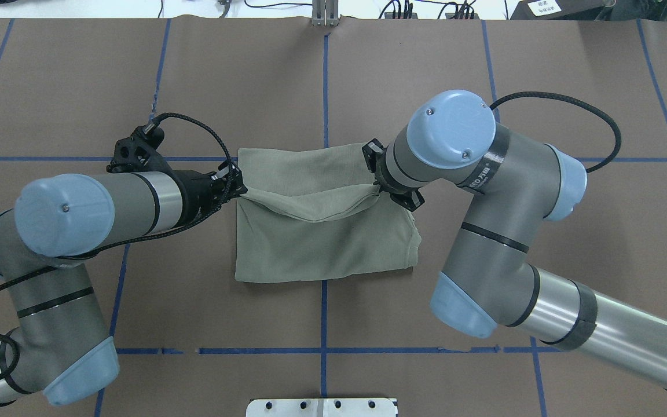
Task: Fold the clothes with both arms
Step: 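Fold the near half of the shirt away from the robot with both grippers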
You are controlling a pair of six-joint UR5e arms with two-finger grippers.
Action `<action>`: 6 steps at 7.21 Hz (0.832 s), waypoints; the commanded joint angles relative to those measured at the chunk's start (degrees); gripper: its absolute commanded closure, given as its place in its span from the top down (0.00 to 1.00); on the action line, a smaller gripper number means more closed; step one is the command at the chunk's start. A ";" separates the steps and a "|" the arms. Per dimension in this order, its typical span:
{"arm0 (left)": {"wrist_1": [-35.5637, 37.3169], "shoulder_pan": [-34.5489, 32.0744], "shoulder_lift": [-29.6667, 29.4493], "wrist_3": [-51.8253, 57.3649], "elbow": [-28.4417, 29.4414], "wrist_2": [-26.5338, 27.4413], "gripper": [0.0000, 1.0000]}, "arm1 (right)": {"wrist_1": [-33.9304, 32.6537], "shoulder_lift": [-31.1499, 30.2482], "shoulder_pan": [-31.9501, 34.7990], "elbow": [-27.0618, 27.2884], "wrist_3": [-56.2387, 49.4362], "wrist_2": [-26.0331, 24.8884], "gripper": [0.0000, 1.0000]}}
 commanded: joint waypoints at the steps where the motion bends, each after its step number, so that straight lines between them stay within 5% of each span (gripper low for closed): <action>1: -0.39 -1.44 -1.61 1.71 4.31 0.11 0.00 | 5.79 0.93 1.08 -6.24 -0.41 0.01 0.00; 2: -1.26 -3.02 -3.01 4.32 7.73 0.11 0.02 | 5.98 1.19 1.95 -8.43 -1.72 0.09 0.00; 3: -4.05 -7.47 -5.90 7.92 14.20 -0.07 0.41 | 5.89 4.59 5.18 -12.46 -6.34 0.01 0.43; 4: -7.47 -12.30 -8.45 14.57 22.18 -0.33 0.68 | 5.98 8.45 8.17 -20.24 -15.44 0.44 0.99; 5: -14.55 -14.61 -8.30 19.42 28.00 -0.42 0.80 | 11.46 10.15 9.94 -29.02 -24.40 0.36 1.00; 6: -17.58 -15.07 -8.12 20.25 29.02 -0.77 0.99 | 15.69 8.68 13.09 -30.85 -29.45 0.71 1.00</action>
